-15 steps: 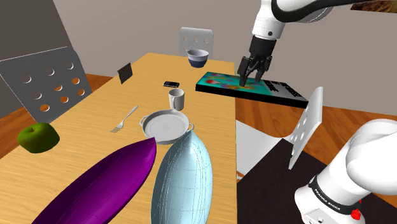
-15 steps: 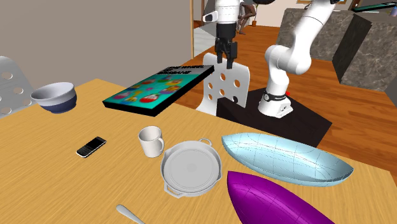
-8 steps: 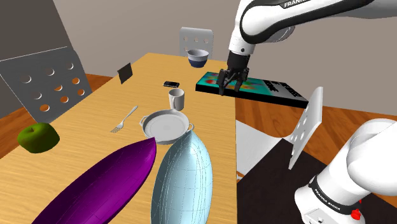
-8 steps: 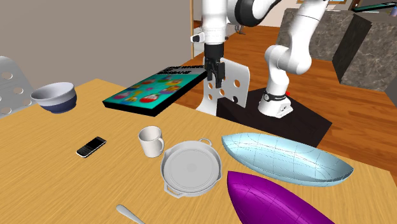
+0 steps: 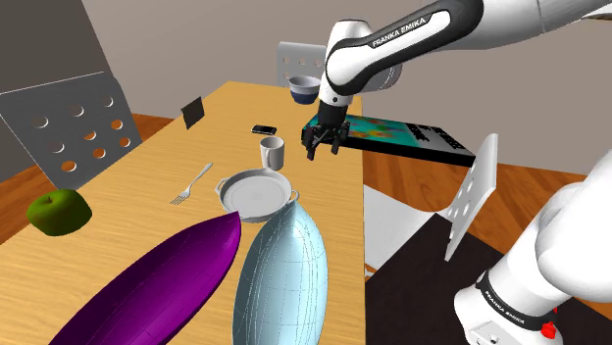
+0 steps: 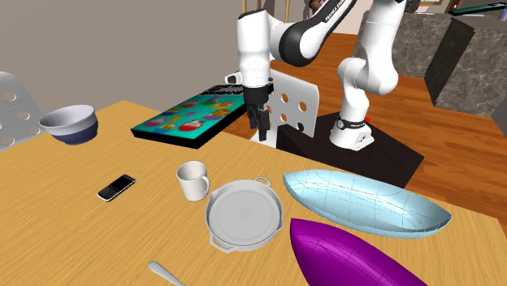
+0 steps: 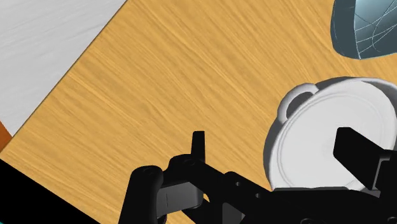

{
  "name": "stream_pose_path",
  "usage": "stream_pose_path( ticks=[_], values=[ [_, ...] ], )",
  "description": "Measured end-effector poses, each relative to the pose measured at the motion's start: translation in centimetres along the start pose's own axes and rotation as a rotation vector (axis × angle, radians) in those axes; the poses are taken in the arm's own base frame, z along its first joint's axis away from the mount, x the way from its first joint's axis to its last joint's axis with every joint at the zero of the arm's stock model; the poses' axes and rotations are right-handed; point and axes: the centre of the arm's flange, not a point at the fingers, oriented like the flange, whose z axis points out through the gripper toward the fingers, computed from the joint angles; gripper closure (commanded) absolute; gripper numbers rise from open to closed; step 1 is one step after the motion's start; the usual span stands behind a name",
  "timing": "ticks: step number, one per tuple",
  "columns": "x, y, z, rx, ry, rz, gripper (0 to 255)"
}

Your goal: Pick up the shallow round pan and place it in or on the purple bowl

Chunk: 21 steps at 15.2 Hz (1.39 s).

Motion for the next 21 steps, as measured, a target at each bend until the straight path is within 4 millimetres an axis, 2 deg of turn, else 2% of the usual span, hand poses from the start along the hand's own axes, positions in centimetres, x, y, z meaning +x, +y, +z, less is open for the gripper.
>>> stream_pose_path(
  ticks=[10,17,21],
  values=[
    [8.4,-3.8,8.9,0.03,-0.007,0.005,0],
    [9.1,-4.2,12.8,0.032,-0.007,0.006,0],
    [9.1,-4.1,13.5,0.032,-0.007,0.006,0]
  ],
)
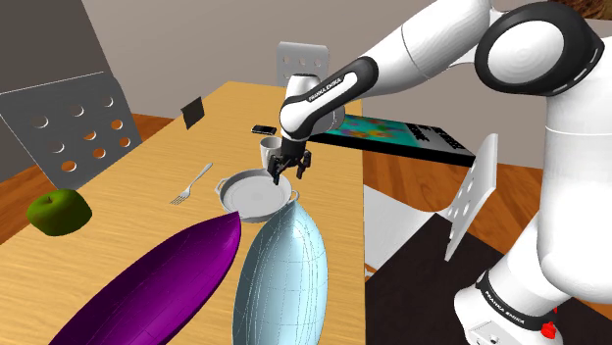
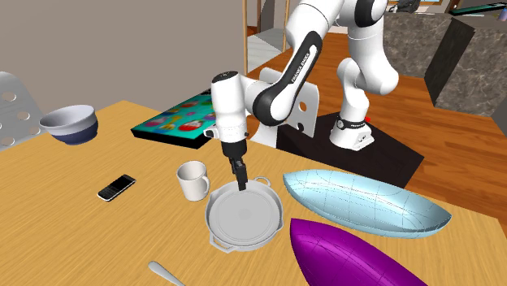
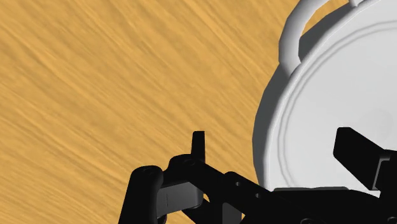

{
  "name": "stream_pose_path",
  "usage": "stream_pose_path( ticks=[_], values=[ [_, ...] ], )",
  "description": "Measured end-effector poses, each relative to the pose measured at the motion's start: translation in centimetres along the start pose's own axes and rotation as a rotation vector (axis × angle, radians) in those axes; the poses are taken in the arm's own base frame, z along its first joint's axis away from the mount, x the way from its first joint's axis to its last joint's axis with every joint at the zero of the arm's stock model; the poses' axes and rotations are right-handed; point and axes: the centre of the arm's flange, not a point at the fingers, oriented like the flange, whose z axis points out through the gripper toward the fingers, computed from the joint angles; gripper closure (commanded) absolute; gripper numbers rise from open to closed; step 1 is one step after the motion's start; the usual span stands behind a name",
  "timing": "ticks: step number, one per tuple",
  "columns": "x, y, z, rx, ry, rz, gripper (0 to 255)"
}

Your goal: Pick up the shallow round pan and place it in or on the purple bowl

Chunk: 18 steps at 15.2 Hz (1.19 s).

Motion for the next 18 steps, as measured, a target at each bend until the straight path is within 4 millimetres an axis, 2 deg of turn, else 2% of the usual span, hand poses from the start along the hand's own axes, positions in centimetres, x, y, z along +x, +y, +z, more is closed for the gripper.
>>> stream_pose_path(
  ticks=[3,4,14,18],
  values=[
    [0.0,0.0,0.0,0.0,0.0,0.0,0],
    [0.0,0.0,0.0,0.0,0.0,0.0,255],
    [0.0,0.0,0.0,0.0,0.001,0.0,255],
    [-0.1,-0.3,-1.5,0.0,0.0,0.0,255]
  ],
)
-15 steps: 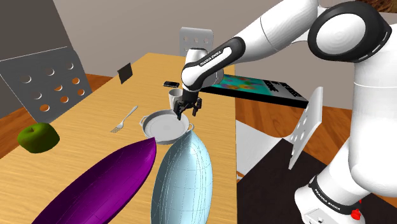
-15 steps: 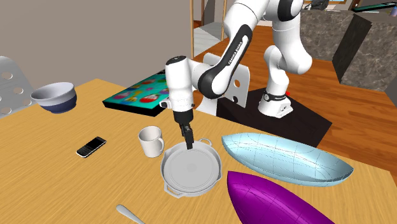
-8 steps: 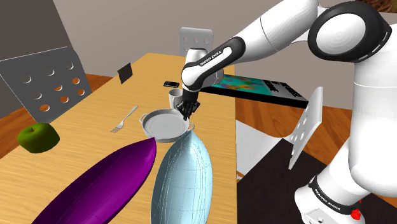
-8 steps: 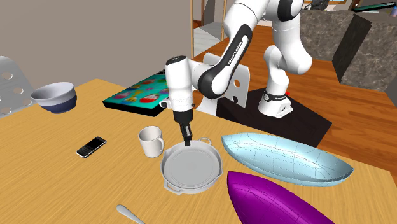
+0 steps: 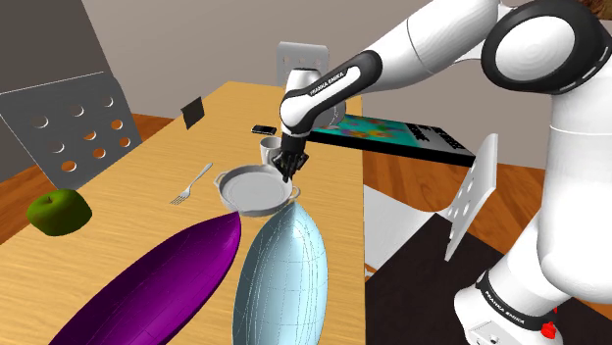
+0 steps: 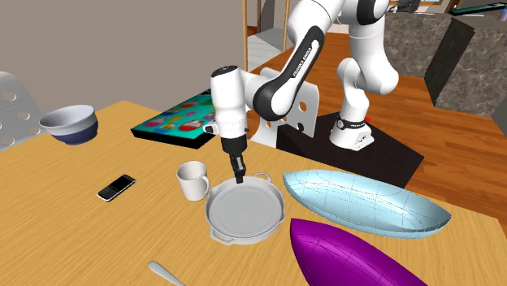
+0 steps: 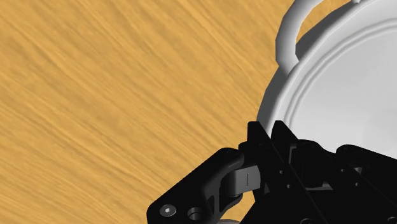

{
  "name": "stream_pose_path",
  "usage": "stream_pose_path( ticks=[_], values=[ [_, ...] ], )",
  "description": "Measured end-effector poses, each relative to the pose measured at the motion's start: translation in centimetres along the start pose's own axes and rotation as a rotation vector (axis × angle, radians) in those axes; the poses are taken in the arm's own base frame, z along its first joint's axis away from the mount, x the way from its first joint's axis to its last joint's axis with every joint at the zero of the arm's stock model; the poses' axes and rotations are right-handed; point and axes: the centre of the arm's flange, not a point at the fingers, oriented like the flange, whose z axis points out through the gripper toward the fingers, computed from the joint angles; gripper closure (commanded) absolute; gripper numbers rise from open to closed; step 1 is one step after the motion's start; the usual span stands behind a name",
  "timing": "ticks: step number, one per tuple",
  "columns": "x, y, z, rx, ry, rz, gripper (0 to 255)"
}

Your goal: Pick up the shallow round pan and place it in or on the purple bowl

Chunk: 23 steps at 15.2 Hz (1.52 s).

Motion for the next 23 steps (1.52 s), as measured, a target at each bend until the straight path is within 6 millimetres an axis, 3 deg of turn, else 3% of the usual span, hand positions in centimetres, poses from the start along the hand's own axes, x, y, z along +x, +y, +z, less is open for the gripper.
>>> stream_pose_path(
  ticks=[23],
  values=[
    [-0.3,-2.1,-12.0,0.0,0.0,0.0,255]
  ],
)
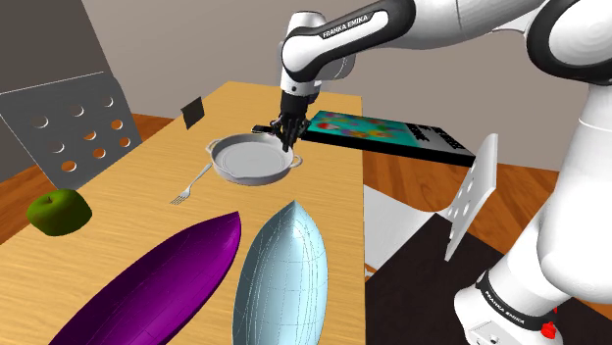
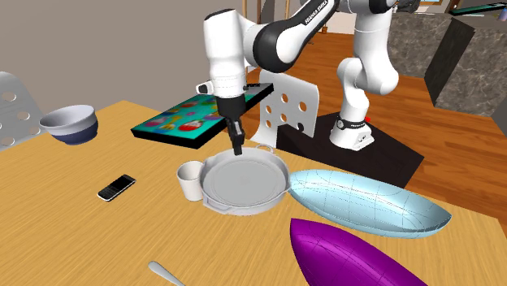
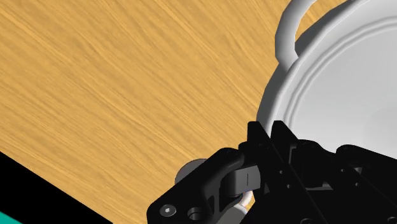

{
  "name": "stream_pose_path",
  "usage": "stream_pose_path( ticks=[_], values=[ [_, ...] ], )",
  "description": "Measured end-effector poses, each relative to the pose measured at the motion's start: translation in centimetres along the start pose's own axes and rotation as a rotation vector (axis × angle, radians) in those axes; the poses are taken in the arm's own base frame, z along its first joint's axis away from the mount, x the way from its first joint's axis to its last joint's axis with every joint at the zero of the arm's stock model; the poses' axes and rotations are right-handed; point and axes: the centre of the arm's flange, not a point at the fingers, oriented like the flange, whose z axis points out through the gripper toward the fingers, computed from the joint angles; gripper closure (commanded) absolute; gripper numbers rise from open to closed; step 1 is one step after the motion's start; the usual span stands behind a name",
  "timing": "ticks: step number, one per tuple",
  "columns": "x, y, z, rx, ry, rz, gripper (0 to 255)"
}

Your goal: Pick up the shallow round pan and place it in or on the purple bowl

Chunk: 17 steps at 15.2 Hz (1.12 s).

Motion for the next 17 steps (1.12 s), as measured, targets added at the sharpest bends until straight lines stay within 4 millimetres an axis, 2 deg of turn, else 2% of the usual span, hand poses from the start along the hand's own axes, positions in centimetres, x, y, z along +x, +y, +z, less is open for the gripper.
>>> stream_pose_path(
  ticks=[6,8,17],
  values=[
    [0.0,-0.5,-3.0,0.0,0.0,0.0,255],
    [-0.7,-1.8,-3.1,0.0,0.0,0.0,255],
    [-6.9,-11.7,-2.0,0.0,0.0,-0.002,255]
  ],
)
